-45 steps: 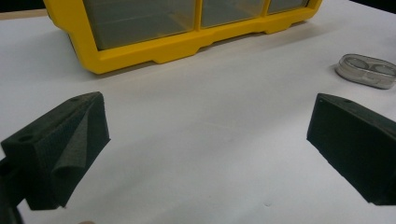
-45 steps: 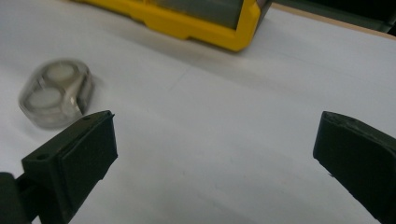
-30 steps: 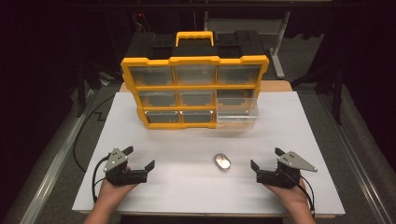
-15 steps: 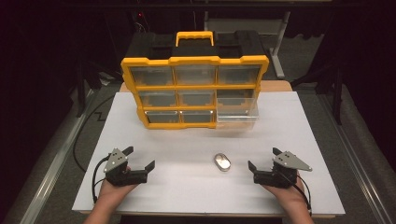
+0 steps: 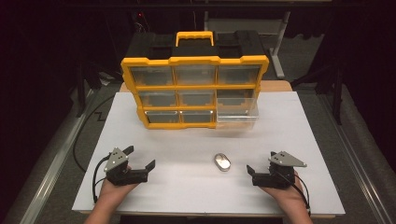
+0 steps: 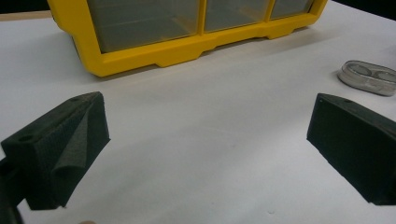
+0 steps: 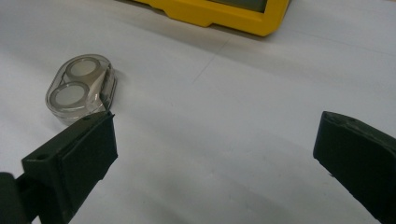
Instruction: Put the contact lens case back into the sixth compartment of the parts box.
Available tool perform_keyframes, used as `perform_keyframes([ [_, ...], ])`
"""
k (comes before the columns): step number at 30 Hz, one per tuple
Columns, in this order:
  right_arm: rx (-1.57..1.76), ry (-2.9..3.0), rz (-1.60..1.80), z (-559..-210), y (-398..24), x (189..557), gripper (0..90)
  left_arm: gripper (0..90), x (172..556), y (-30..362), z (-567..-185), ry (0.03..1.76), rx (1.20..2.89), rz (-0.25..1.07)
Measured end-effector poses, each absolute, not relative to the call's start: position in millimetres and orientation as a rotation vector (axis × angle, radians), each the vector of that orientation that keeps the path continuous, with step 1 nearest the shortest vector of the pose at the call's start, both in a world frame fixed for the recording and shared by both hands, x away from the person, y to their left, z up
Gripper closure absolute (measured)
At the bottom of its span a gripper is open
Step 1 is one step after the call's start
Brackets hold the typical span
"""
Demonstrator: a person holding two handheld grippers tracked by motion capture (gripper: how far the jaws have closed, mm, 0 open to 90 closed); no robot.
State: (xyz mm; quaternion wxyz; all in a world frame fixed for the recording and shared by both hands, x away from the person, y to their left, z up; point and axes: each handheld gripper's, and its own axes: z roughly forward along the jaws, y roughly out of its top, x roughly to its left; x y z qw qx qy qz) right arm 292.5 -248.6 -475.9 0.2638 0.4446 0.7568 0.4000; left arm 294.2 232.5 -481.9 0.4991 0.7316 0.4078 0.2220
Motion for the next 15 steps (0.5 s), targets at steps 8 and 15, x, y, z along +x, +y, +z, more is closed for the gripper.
perform_keyframes([
  [8, 1.207, 2.101, 1.045, -475.8, -245.1, 291.3, 0.0, 0.3, 292.8, 234.7, -481.0, 0.993, 1.77, 0.545],
  [15, 1.182, 2.137, 1.051, -475.8, -239.3, 290.2, 0.0, 0.3, 292.6, 235.0, -481.0, 0.993, 1.77, 0.554],
])
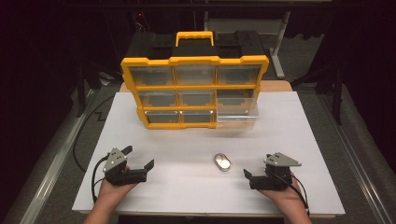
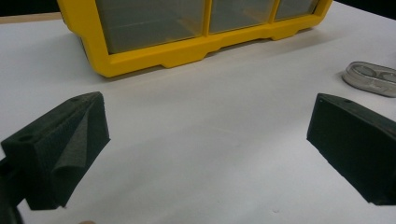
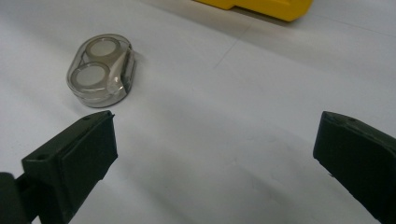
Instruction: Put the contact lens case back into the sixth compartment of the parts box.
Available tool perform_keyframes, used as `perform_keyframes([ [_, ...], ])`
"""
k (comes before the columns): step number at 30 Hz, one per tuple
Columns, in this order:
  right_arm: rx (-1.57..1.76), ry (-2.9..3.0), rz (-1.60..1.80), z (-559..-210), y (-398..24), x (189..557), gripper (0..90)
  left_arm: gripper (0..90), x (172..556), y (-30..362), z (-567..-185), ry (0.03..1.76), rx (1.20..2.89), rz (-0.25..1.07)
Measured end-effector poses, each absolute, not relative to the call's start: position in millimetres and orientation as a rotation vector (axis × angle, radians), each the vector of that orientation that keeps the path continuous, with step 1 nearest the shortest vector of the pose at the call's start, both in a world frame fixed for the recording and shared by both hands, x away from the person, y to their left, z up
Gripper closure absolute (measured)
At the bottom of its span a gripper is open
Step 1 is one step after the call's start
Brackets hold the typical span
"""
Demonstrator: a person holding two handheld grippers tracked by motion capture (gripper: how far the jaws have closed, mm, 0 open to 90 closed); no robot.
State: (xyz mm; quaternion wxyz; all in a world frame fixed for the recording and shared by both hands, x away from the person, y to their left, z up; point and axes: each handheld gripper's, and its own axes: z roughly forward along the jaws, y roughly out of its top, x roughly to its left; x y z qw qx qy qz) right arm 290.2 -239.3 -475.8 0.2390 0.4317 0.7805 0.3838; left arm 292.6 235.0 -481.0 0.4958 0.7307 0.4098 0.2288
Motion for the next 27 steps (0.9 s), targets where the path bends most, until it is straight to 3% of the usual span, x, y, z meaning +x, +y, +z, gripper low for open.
perform_keyframes([
  [27, 1.064, 2.215, 1.114, -467.6, -175.3, 305.7, 2.8, 0.3, 291.4, 235.2, -481.0, 0.974, 1.771, 0.571],
])
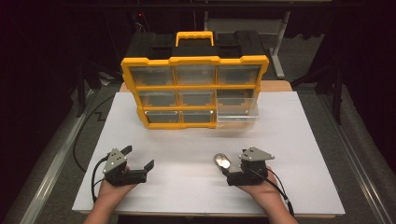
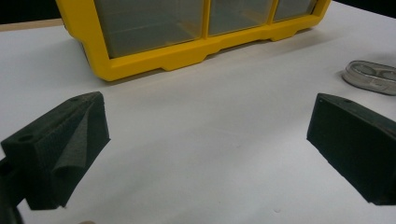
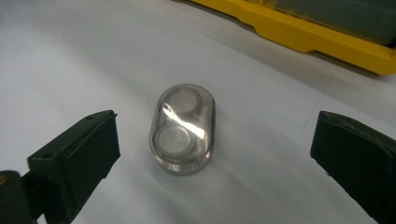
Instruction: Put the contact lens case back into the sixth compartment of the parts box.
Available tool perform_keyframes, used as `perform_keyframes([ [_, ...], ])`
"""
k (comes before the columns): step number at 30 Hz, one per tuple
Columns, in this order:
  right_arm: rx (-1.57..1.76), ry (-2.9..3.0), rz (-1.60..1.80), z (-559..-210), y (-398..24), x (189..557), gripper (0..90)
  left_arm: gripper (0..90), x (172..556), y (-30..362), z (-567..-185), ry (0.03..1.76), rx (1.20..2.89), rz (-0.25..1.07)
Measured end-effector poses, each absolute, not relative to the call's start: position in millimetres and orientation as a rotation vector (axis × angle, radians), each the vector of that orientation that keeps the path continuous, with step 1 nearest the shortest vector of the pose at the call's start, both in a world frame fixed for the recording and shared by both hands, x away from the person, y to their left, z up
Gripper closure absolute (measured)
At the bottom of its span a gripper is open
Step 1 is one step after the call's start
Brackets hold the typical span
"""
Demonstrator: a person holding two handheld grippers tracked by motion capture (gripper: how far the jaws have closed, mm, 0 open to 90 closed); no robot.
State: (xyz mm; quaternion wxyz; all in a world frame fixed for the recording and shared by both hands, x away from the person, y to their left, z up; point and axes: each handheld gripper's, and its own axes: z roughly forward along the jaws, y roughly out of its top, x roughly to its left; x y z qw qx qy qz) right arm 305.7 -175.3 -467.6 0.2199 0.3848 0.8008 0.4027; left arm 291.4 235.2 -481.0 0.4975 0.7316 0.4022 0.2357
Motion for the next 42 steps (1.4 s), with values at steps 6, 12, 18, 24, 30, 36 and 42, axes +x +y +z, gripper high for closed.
perform_keyframes([
  [6, 1.081, 2.198, 1.135, -465.7, -159.3, 319.5, 9.5, 0.3, 291.0, 236.1, -480.6, 0.973, 1.762, 0.573],
  [12, 1.098, 2.194, 1.118, -467.0, -148.8, 326.3, 16.8, 0.3, 291.0, 236.0, -480.5, 0.966, 1.766, 0.575],
  [18, 1.14, 2.227, 1.104, -472.4, -145.0, 324.2, 25.2, 0.3, 291.1, 234.6, -480.8, 0.964, 1.765, 0.573],
  [24, 1.158, 2.245, 1.078, -475.6, -146.4, 321.8, 35.4, 0.3, 290.5, 234.4, -480.6, 0.963, 1.763, 0.575],
  [30, 1.175, 2.271, 1.032, -480.4, -144.5, 321.8, 39.9, 0.3, 290.3, 234.9, -480.3, 0.963, 1.762, 0.574],
  [36, 1.177, 2.283, 0.991, -483.6, -142.3, 321.3, 42.5, 0.3, 290.4, 235.2, -480.3, 0.963, 1.762, 0.576],
  [42, 1.174, 2.285, 0.975, -485.3, -141.0, 321.6, 45.3, 0.3, 290.2, 235.1, -480.2, 0.963, 1.76, 0.575],
])
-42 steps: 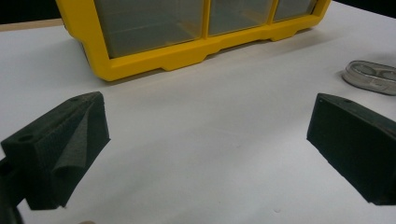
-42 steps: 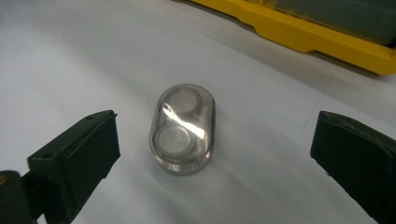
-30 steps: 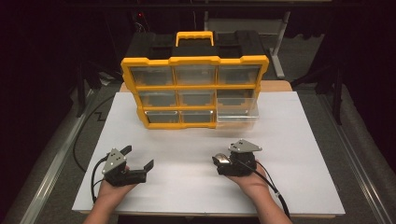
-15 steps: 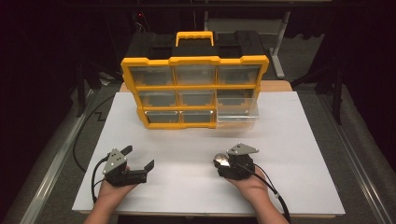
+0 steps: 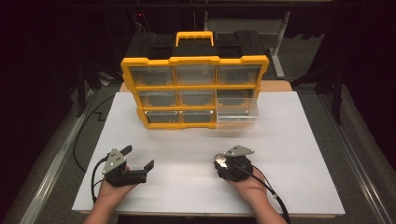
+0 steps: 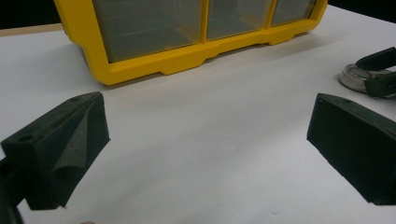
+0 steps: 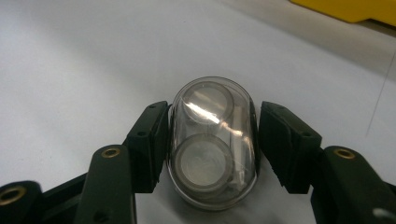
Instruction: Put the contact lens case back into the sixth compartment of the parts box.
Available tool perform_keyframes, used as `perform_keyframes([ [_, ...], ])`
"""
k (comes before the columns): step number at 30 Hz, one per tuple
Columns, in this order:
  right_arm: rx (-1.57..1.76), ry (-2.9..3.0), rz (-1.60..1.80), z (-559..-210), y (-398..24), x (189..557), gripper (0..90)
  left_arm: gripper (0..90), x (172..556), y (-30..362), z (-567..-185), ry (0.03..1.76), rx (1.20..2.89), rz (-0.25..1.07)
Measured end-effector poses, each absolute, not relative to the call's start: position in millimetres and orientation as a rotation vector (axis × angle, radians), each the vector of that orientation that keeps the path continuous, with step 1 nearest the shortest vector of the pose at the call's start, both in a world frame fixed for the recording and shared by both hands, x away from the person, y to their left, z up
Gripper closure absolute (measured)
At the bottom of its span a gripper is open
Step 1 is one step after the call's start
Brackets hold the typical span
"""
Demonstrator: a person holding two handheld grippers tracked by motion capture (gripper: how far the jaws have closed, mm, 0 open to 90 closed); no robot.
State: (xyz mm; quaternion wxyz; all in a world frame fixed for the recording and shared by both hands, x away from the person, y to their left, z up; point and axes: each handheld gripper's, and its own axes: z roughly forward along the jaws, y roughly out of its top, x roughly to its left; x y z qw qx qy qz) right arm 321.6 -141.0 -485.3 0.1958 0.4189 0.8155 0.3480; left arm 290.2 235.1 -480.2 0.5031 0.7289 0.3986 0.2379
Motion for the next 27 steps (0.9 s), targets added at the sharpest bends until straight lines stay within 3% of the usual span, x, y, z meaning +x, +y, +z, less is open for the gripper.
perform_keyframes([
  [27, 1.152, 2.303, 0.972, -484.8, -142.3, 322.2, 49.8, 0.3, 289.3, 233.6, -480.0, 0.965, 1.759, 0.565],
])
